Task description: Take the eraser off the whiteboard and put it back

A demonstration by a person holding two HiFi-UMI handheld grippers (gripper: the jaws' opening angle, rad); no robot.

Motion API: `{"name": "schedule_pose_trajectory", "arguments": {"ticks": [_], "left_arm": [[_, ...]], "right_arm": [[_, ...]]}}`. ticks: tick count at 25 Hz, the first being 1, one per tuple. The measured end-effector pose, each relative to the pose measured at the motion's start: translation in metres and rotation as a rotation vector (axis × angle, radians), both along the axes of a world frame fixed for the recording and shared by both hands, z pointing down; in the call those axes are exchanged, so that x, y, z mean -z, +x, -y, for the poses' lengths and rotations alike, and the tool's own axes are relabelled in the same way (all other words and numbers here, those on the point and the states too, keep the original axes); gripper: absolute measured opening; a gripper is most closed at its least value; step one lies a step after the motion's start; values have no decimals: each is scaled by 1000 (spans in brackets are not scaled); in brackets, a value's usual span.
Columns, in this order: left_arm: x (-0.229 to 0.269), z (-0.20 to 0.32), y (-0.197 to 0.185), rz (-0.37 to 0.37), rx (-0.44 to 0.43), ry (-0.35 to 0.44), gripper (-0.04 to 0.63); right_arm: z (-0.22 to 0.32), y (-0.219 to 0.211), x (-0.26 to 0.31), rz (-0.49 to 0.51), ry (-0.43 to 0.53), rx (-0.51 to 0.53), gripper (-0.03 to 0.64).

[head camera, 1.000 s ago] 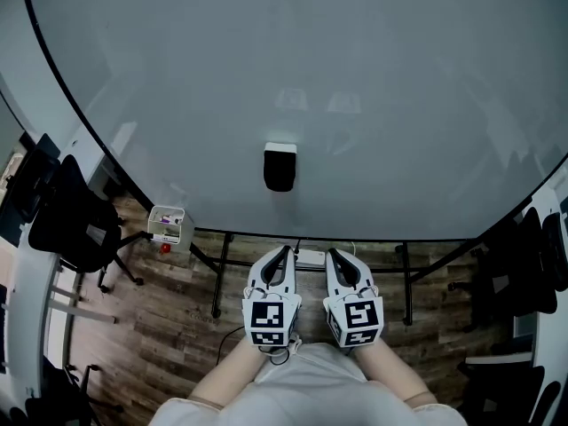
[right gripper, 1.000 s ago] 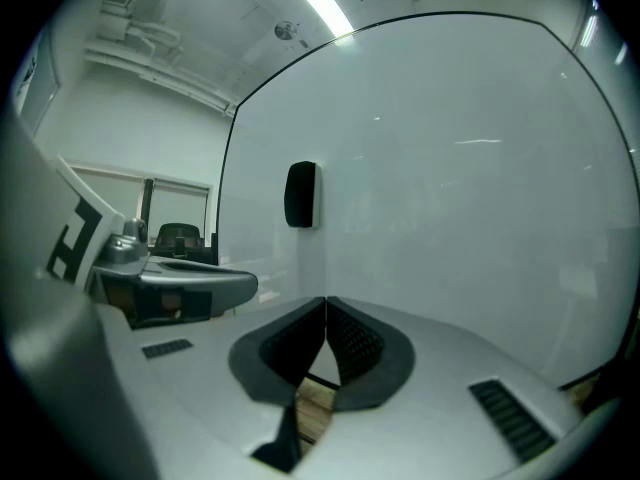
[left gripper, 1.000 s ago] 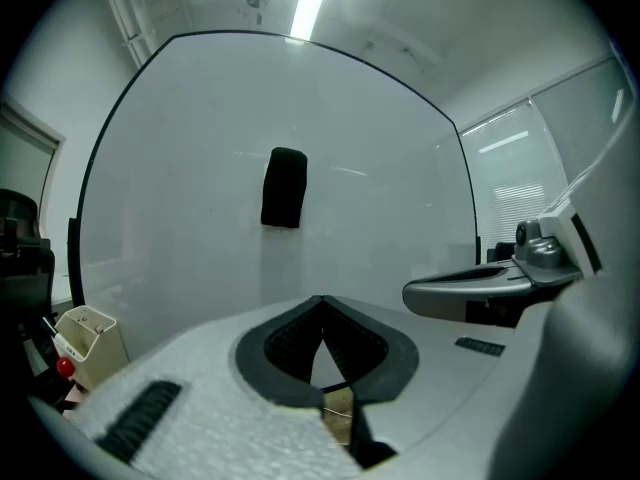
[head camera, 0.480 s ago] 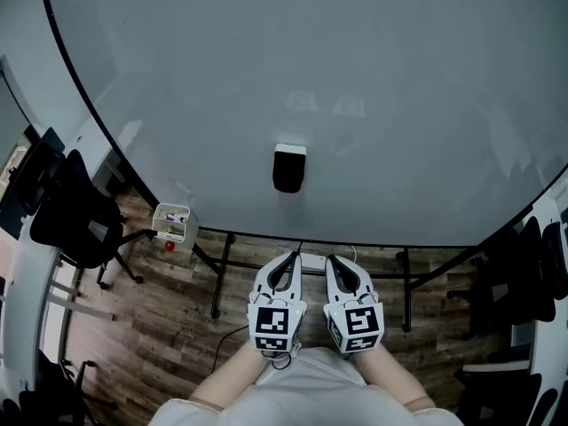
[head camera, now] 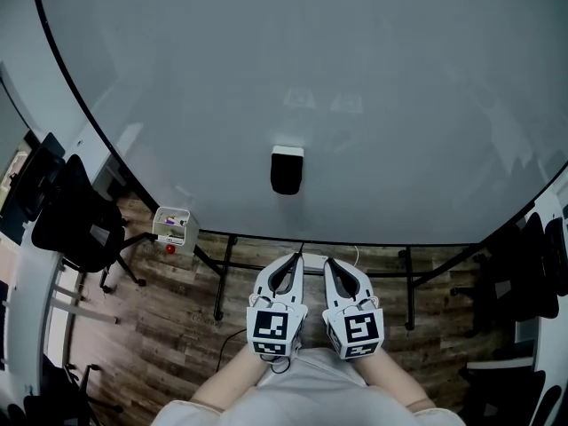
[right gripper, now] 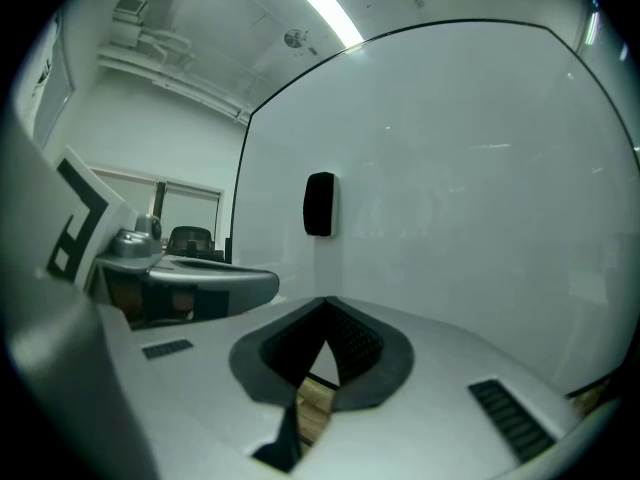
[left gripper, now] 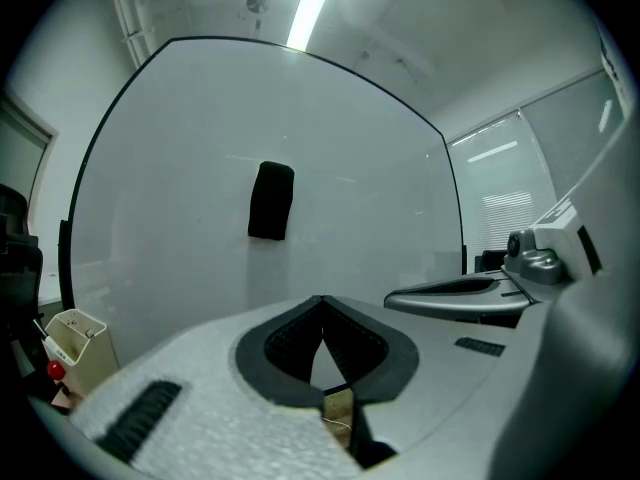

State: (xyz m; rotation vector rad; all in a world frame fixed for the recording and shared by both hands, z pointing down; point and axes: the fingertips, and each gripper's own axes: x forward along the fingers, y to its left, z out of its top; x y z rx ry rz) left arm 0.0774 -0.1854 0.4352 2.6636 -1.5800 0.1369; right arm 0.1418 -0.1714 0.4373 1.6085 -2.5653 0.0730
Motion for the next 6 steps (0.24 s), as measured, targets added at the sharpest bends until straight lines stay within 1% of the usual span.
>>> {"name": "schedule_pose_trajectory", "arguments": {"ticks": [6], "left_arm": [[5, 0, 3, -8, 2, 11, 17]], "right_arm": [[0, 0, 6, 0, 10, 2, 26]]}}
